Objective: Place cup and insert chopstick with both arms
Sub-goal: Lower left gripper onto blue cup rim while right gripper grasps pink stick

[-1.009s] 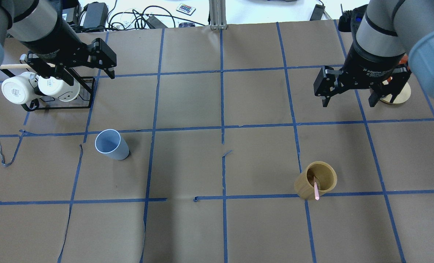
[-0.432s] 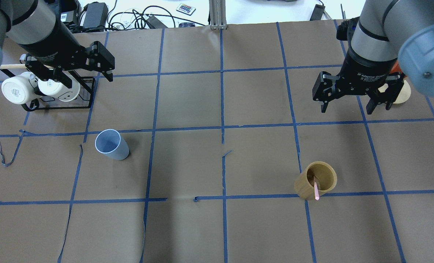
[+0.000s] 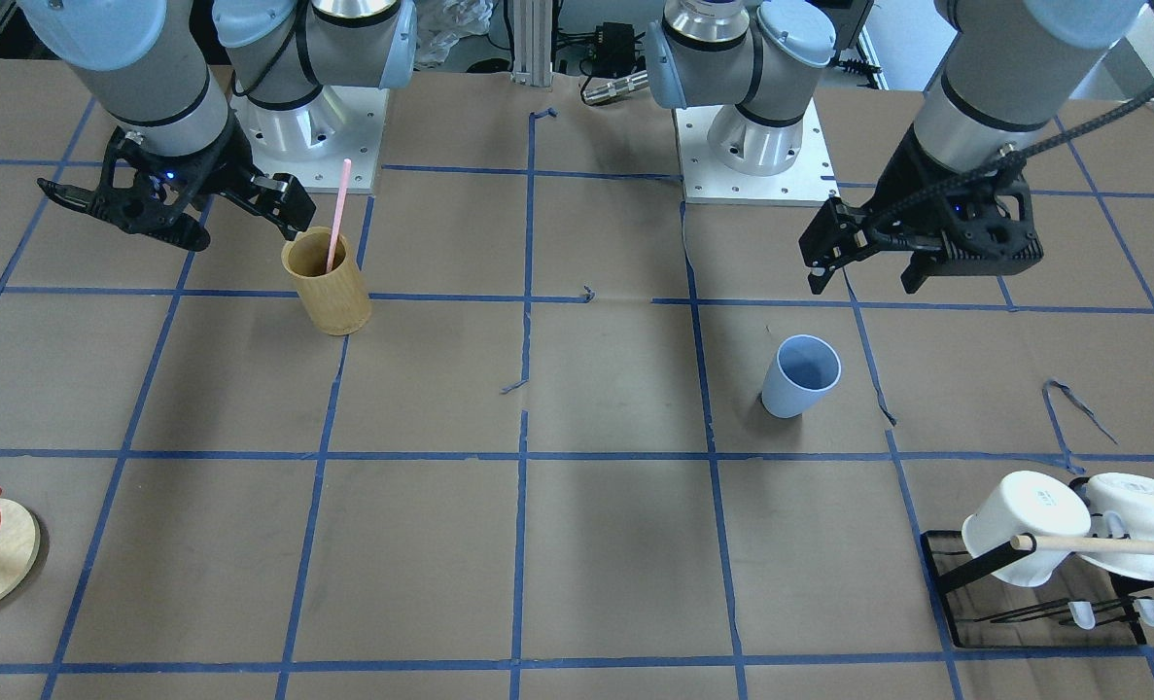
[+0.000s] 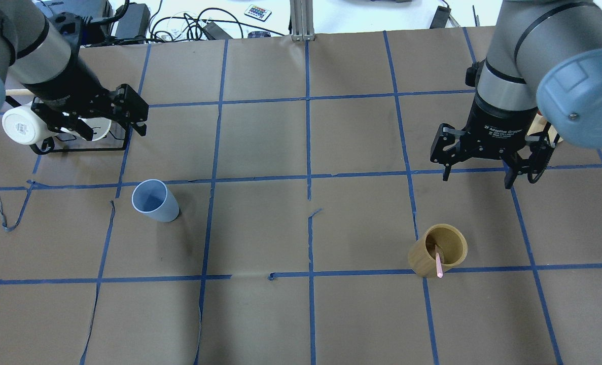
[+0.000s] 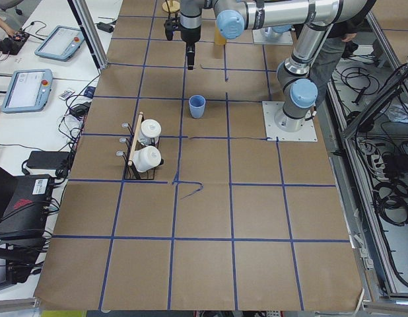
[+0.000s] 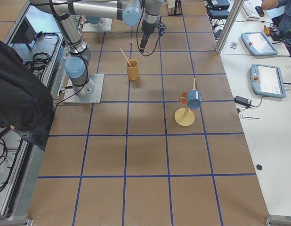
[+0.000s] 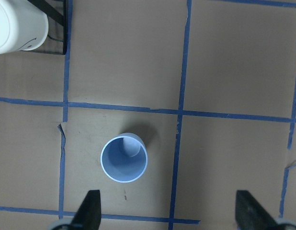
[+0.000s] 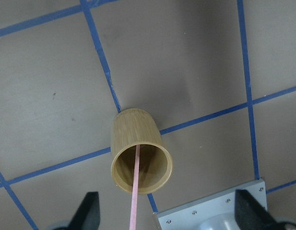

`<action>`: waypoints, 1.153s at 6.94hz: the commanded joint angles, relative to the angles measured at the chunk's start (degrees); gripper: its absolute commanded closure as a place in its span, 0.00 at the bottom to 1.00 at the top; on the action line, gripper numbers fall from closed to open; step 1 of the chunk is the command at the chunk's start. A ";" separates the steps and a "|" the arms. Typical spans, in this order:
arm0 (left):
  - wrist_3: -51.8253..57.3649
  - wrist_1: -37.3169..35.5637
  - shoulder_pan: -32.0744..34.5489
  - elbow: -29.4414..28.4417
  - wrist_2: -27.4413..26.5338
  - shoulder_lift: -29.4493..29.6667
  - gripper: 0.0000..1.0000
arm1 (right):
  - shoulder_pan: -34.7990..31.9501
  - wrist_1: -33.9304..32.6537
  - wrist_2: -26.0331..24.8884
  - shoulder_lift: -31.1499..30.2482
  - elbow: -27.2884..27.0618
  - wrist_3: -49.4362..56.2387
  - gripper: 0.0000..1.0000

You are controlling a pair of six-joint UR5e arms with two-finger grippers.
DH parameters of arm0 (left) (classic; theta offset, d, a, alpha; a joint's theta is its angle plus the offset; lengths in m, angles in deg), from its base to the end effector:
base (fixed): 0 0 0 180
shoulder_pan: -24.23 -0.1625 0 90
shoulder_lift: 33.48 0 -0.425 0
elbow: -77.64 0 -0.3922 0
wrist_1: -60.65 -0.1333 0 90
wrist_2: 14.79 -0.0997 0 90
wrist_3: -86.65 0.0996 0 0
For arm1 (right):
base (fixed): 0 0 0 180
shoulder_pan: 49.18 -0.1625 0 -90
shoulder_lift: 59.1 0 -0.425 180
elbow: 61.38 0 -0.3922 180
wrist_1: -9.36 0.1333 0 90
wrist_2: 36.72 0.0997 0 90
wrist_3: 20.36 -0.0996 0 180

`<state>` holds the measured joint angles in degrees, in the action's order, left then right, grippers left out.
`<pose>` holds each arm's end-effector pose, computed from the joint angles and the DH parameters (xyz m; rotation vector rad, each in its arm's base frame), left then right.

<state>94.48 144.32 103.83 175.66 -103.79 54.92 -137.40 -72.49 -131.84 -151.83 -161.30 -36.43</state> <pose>-0.0466 -0.4940 0.4437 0.0701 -3.1233 0.0019 0.1107 -0.4424 0.4159 -0.4470 -2.9625 -0.3837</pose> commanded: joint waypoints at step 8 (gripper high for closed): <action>7.20 -20.39 -5.77 18.08 -1.71 5.20 0.03 | 3.59 12.33 12.33 5.70 -4.48 -5.37 0.00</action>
<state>100.96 124.32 98.48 193.03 -105.08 59.60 -133.81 -60.14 -120.15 -147.30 -164.20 -41.76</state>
